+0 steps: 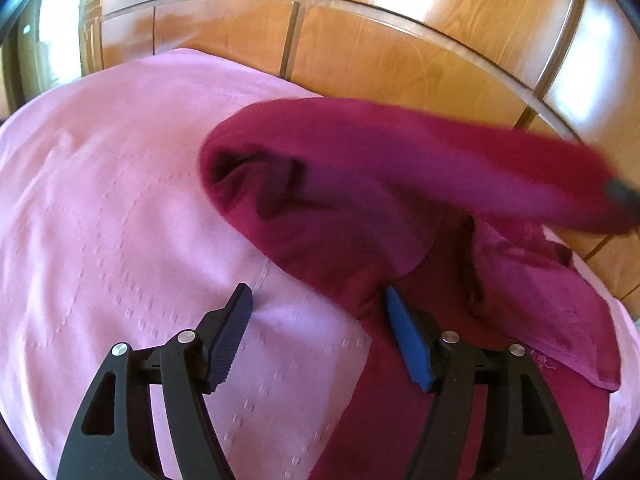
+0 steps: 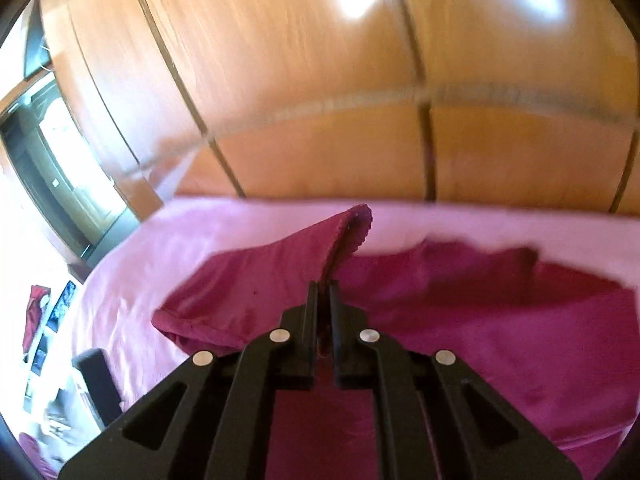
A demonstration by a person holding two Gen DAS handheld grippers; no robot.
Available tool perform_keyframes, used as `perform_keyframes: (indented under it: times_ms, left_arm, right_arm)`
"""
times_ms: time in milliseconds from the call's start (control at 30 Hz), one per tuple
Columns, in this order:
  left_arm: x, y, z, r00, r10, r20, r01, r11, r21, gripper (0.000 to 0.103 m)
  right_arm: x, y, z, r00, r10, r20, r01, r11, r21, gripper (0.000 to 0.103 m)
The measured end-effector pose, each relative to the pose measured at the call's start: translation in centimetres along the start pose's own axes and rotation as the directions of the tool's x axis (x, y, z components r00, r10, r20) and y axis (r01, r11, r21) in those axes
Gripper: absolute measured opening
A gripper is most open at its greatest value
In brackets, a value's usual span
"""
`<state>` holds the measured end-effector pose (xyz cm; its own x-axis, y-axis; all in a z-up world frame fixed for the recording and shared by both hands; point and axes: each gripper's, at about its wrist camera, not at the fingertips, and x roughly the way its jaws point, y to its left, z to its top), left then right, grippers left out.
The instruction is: Fold small clothes
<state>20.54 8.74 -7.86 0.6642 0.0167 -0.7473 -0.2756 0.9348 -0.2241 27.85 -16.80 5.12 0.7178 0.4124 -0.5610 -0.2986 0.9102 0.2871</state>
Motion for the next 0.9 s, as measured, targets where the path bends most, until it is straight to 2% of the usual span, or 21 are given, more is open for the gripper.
perform_keyframes:
  times_ms: [133,267,433,533,733,900]
  left_arm:
    - [0.5,-0.4,-0.2,1.0,0.03,-0.004,-0.03,0.999,0.028,0.069]
    - [0.7,-0.6,-0.3,0.999,0.051,-0.006,-0.051,0.998,0.043,0.069]
    - [1.0,-0.9,-0.2,0.998,0.067,-0.008,-0.067,0.996,0.055,0.071]
    - [1.0,-1.1,-0.2,0.997,0.077,-0.009,-0.076,0.995,0.063,0.071]
    - [0.9,-1.2,-0.3,0.996,0.084,-0.01,-0.083,0.994,0.07,0.071]
    - [0.8,-1.1,-0.3,0.996,0.082,-0.014,-0.081,0.993,0.081,0.071]
  right_arm:
    - [-3.7,-4.1,0.7,0.994,-0.067,0.083,0.063,0.997,0.051,0.004]
    - [-6.0,-8.7,0.0,0.983,-0.144,0.11,0.13,0.983,0.131,0.004]
    - [-6.4,-14.3,-3.2,0.97,-0.24,0.039,0.228,0.953,0.199,0.004]
    - [-6.4,-16.5,-5.5,0.964,-0.265,-0.006,0.259,0.936,0.24,0.004]
    - [-6.5,-19.5,-9.8,0.955,-0.287,-0.07,0.294,0.901,0.318,0.004]
    - [-5.9,-21.2,-11.8,0.955,-0.285,-0.086,0.297,0.89,0.347,0.004]
